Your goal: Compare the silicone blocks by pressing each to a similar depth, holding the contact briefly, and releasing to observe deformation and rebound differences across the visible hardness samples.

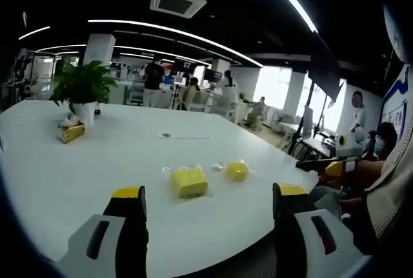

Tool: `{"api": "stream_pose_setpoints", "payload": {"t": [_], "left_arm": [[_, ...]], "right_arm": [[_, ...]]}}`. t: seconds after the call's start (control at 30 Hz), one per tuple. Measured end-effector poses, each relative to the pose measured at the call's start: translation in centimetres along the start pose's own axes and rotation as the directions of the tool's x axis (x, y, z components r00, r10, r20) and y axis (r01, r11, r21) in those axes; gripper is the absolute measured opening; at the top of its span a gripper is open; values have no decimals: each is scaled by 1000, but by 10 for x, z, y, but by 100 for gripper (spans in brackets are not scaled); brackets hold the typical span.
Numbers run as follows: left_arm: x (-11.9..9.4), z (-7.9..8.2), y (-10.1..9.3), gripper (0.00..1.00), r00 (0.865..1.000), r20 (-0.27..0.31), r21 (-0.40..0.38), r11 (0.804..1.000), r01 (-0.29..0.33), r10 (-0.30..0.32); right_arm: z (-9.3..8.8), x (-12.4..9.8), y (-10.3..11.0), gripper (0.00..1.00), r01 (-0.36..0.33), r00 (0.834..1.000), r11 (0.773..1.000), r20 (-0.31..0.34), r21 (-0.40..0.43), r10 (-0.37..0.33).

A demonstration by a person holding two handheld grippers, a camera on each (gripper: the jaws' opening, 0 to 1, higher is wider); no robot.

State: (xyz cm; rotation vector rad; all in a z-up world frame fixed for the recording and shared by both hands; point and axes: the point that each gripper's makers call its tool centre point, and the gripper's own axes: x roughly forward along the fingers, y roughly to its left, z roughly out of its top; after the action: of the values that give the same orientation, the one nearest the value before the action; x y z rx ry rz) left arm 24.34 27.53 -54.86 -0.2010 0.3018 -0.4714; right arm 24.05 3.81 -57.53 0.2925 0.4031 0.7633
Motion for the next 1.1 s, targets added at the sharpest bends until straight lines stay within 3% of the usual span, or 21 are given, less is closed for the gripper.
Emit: {"api": "stream_pose_setpoints", "payload": {"t": [0.23,0.4,0.57,0.87,1.1], "left_arm": [[6,4,1,81,1000,-23,0,1000,12,-12],[14,17,2,81,1000,16,-99,995,17,-15],[27,26,11,79,1000,14,-171,985,25,-23],[69,56,37,73,996,75,-300,951,74,-54],[109,47,51,72,995,21,-315,944,99,-97]], "right_arm": [[2,-2,-5,93,7,1000,1000,-6,-4,-7],[4,0,-9,92,14,1000,1000,-7,5,-14],[6,6,-12,92,16,1000,1000,-13,11,-16],[10,16,-19,92,22,999,1000,-38,19,-21],[10,25,-28,92,38,997,999,-62,27,-36]]}}
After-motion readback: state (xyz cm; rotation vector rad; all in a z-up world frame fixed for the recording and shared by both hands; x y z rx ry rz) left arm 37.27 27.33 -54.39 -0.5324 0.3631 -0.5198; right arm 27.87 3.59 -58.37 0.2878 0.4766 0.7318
